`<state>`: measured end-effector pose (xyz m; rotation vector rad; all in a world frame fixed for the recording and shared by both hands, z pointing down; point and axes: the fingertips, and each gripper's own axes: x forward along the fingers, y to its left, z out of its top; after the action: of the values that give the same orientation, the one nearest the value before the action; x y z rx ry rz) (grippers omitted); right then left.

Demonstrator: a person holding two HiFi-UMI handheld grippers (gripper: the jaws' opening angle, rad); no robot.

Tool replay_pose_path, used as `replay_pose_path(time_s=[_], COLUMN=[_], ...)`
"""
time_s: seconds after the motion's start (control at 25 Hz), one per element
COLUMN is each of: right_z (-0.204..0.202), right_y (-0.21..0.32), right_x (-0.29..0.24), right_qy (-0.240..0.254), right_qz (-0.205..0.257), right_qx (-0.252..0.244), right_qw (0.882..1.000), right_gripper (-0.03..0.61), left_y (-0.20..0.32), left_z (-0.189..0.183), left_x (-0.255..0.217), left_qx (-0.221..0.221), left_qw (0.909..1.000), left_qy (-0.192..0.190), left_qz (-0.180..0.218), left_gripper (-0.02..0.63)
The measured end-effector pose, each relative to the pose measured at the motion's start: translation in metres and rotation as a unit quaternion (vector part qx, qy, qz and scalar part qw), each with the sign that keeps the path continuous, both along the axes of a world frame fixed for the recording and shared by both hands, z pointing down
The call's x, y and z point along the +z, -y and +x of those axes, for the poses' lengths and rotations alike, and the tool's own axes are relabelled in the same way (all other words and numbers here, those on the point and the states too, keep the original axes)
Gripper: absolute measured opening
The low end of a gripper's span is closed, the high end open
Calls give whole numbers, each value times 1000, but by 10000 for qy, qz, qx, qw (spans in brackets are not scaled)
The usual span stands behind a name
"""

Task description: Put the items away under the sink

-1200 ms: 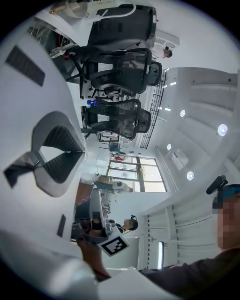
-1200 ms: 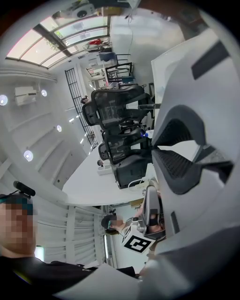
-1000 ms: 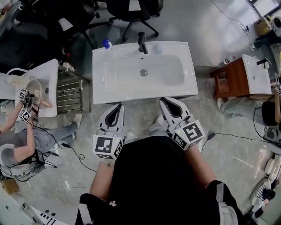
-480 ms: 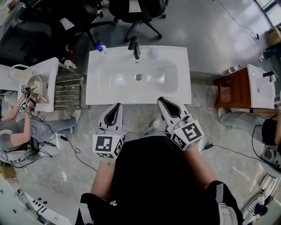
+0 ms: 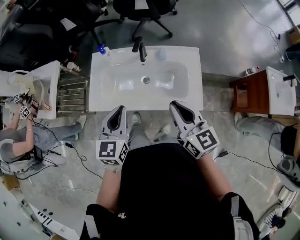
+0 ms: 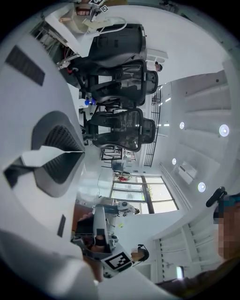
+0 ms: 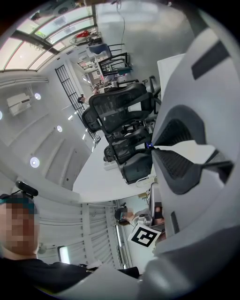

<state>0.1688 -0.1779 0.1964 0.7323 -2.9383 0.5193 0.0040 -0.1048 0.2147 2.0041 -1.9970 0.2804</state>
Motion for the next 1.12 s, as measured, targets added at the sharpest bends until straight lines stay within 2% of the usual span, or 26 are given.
replay_pose_path(time_s=[0.72, 1.12], right_z=[-56, -86], right_y=[31, 32], right_x=[2, 5], right_qy=[-443, -824], right_qz=[-97, -98], right_qx=[913, 1396], right_qw=[9948, 9867], right_gripper=[43, 43], left_y=[66, 107], left_z=[-105, -173], left_x=[31, 72], left_qx=[511, 524], left_qw=[9984, 9975], left_qy=[-238, -412], left_qz=[-93, -243], left_gripper=[25, 25])
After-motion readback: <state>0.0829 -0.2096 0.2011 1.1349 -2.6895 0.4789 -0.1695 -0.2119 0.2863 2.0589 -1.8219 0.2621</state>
